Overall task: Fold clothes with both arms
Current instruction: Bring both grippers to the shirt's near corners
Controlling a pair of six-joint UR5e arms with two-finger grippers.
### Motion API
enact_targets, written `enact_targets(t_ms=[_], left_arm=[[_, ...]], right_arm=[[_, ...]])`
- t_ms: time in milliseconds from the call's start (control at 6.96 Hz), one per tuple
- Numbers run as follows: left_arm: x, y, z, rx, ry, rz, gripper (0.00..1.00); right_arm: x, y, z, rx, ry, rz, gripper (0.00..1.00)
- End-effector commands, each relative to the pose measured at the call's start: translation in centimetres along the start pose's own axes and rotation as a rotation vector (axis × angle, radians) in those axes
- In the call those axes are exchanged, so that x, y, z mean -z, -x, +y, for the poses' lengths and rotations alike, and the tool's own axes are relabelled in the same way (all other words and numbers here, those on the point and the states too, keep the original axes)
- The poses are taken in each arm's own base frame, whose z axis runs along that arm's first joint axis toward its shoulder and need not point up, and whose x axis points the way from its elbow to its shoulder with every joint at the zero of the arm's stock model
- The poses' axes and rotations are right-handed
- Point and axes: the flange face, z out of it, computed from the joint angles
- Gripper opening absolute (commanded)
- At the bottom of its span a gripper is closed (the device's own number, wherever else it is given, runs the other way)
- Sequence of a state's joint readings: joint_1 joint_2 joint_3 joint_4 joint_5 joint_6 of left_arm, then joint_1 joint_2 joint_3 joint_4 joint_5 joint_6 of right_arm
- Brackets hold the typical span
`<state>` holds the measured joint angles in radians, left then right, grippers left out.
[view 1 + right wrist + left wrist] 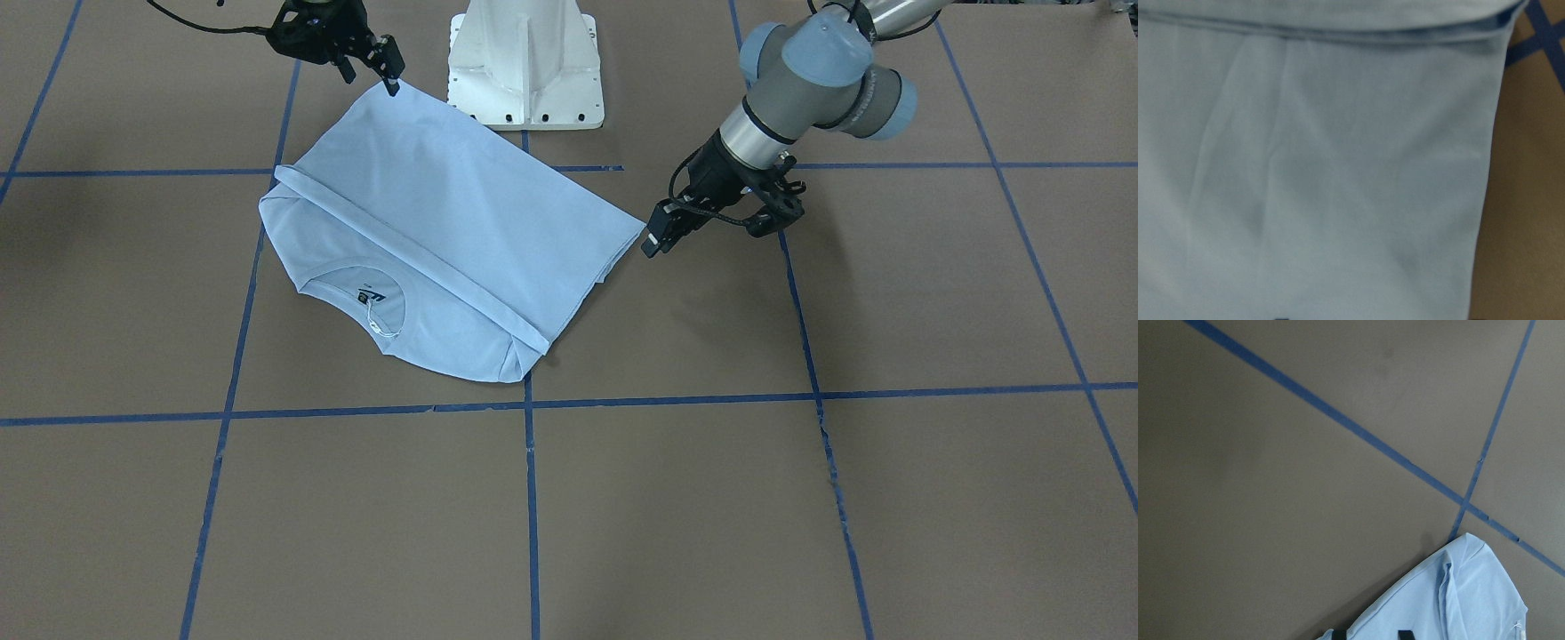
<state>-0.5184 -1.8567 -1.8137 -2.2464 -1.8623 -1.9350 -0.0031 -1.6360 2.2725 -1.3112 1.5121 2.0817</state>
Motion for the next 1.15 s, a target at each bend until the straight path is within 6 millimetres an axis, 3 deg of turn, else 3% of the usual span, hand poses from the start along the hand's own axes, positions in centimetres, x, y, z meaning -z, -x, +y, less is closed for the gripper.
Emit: enact_targets(t_ms=[0, 144, 287, 431, 575, 1006], left_arm=[[-2.3, 1.8, 5.1, 0.059, -0.038, -0.135, 0.39], [-2.9, 2.7, 7.2, 0.050, -0.028, -0.171, 0.40], [-3.3, 2.9, 7.8, 0.043, -0.036, -0.172, 0.45], [-3.5, 3.0, 7.9, 0.044, -0.035, -0.176, 0.45], [-3.9, 3.2, 8.7, 0.037, -0.024, -0.182, 0.45], [-4.6, 3.7, 8.4, 0.022, -0.039, -0.192, 0.44]], right_arm=[[0.3, 3.7, -6.7, -0.107, -0.092, -0.055, 1.00], [0.5, 4.3, -8.4, -0.132, -0.089, -0.053, 1.00], [-0.1, 6.7, -9.4, -0.123, -0.106, -0.080, 1.00], [-1.3, 7.5, -10.0, -0.128, -0.121, -0.075, 1.00], [-1.3, 7.6, -10.4, -0.130, -0.124, -0.076, 1.00], [-1.2, 7.6, -10.3, -0.131, -0.112, -0.072, 1.00]])
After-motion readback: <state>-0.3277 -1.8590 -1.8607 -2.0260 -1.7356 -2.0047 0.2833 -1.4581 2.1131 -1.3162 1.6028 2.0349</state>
